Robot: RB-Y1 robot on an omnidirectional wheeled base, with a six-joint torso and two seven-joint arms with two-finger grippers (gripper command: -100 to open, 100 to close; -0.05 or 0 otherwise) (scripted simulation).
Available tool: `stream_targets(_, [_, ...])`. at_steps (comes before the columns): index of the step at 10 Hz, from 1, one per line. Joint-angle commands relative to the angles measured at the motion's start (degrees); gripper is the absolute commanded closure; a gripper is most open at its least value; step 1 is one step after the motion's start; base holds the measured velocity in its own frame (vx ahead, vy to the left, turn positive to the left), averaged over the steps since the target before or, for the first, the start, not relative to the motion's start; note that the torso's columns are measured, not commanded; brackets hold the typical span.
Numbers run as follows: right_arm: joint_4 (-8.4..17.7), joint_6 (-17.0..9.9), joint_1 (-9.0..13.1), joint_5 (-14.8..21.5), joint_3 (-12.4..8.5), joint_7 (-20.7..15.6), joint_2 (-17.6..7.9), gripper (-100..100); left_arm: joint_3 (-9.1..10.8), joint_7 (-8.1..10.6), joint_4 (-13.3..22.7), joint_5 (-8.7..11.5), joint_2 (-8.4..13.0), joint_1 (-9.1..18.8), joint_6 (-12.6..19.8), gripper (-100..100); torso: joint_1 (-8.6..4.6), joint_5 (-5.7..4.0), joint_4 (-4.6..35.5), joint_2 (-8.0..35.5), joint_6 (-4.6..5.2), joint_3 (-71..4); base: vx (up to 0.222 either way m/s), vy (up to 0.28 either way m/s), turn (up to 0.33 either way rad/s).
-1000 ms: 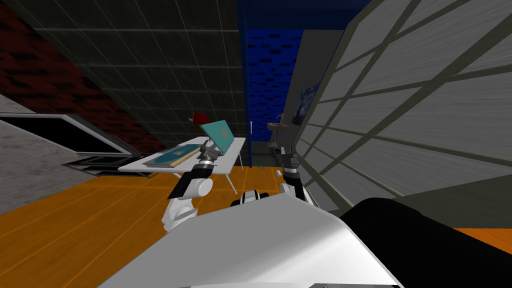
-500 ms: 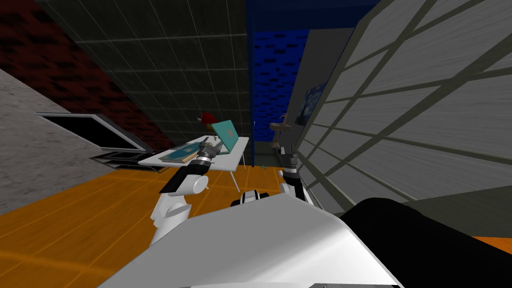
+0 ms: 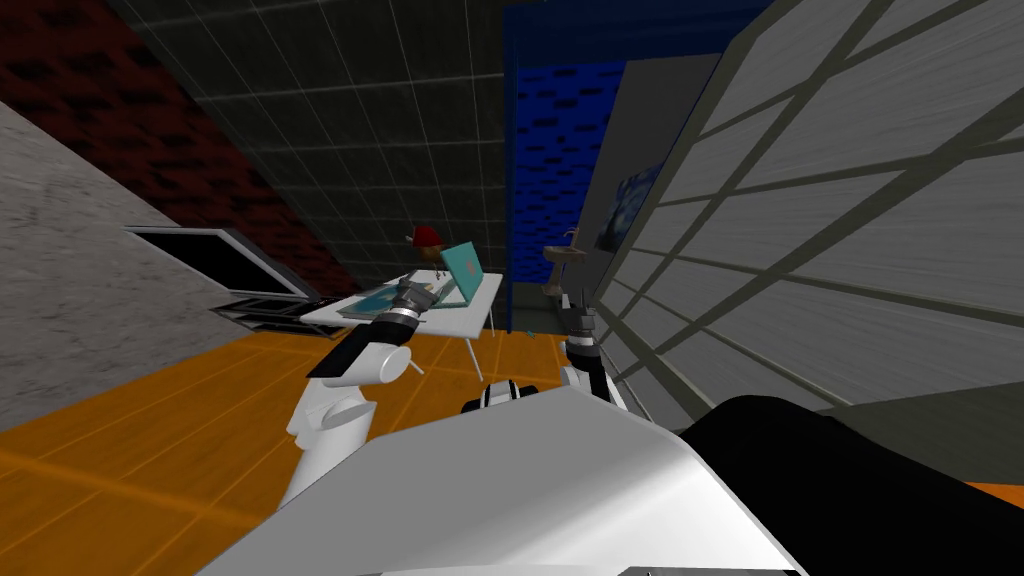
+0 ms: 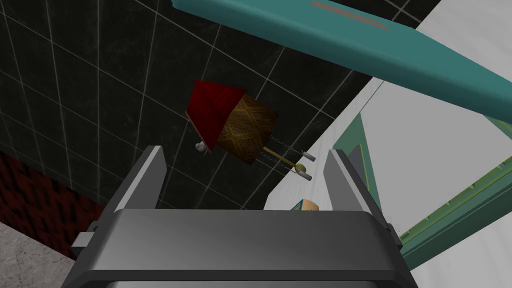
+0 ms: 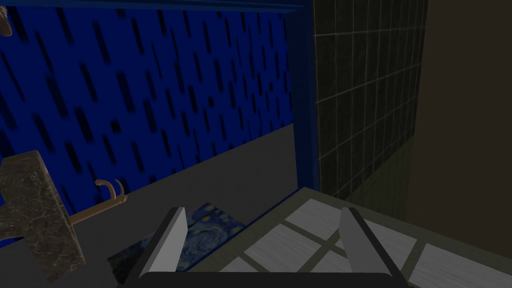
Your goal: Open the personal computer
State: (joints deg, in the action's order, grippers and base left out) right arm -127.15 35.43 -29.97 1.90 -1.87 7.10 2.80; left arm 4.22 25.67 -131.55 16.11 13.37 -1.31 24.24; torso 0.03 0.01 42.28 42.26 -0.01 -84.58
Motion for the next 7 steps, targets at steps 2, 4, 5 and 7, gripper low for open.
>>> stream_targets(2, [0.00,0.00,0.00,0.00,0.00,0.00,0.00,0,1.23,3.82,-1.30,-0.88,1.83,2.72,5.68,-100,-0.05,-0.01,0.01,0.03,0.02,0.02,-0.019,0.045,0.049])
stream_targets(4, [0.00,0.00,0.00,0.00,0.00,0.00,0.00,0,1.72,5.26,-1.86,-1.21,2.40,3.80,7.97,-100,-0.01,0.00,0.01,0.05,0.00,0.03,-0.025,0.045,0.068])
stream_targets(5, [0.00,0.00,0.00,0.00,0.00,0.00,0.00,0,2.20,6.67,-2.42,-1.50,2.89,4.87,10.13,-100,-0.06,-0.01,0.00,0.02,0.02,0.02,-0.019,0.038,0.054])
stream_targets(7, [0.00,0.00,0.00,0.00,0.00,0.00,0.00,0,2.68,8.02,-2.94,-1.75,3.32,5.92,12.24,-100,-0.03,-0.01,0.00,0.01,0.00,0.01,-0.018,0.034,0.069])
